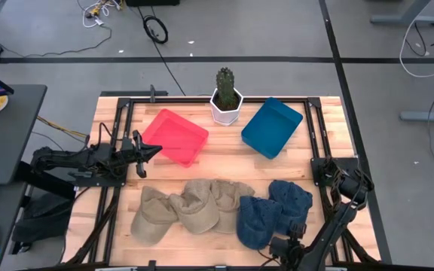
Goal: Pick & Place hat
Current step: Put the right blue cap into the blue bin
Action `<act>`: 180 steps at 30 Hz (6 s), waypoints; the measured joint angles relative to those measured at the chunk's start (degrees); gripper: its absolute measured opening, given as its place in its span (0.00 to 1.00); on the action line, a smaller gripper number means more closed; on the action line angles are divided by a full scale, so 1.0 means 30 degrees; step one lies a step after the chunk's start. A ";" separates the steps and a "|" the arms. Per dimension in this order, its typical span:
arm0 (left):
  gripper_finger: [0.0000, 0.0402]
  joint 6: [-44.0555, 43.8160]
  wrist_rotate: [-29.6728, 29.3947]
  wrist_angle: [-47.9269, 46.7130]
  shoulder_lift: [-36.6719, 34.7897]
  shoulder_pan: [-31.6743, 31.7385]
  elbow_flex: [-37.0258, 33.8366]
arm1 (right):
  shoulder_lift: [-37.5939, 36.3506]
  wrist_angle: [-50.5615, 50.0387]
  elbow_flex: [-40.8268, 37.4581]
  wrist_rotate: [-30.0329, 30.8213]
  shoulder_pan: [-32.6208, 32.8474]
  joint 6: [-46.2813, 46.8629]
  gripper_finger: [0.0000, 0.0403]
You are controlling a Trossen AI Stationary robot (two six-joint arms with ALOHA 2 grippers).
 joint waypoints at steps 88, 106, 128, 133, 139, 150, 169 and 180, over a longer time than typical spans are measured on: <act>0.01 -0.0007 0.0006 0.0000 0.0000 -0.0006 0.0000 | -1.0903 -0.3128 -0.4169 0.7147 -0.0838 0.3620 0.01; 0.01 -0.0006 0.0006 0.0000 0.0000 -0.0002 0.0000 | -1.1932 -0.0921 -0.4834 2.5232 -0.0834 -0.2534 0.01; 0.01 -0.0003 0.0006 0.0000 0.0000 -0.0003 0.0000 | -1.4183 -0.0590 -0.8219 2.7188 -0.0934 0.3645 0.00; 0.01 0.0000 0.0006 0.0000 0.0000 0.0001 0.0000 | -1.5516 0.0645 -0.6708 2.7169 -0.2144 0.1517 0.00; 0.01 -0.0002 0.0006 0.0000 0.0000 0.0002 0.0000 | -1.6573 0.4169 -0.4171 2.7179 -0.3711 -0.5262 0.01; 0.01 -0.0003 0.0004 0.0000 0.0000 -0.0004 0.0000 | -1.6970 1.8489 0.0291 2.1901 -0.5613 -2.8004 0.01; 0.01 -0.0007 0.0006 0.0000 0.0000 -0.0006 0.0000 | -1.3901 3.3161 0.0287 2.0078 -0.9443 -4.4889 0.00; 0.01 -0.0003 -0.0002 0.0000 0.0000 -0.0002 0.0000 | -1.1687 3.7698 0.0262 2.1591 -1.1492 -4.8979 0.00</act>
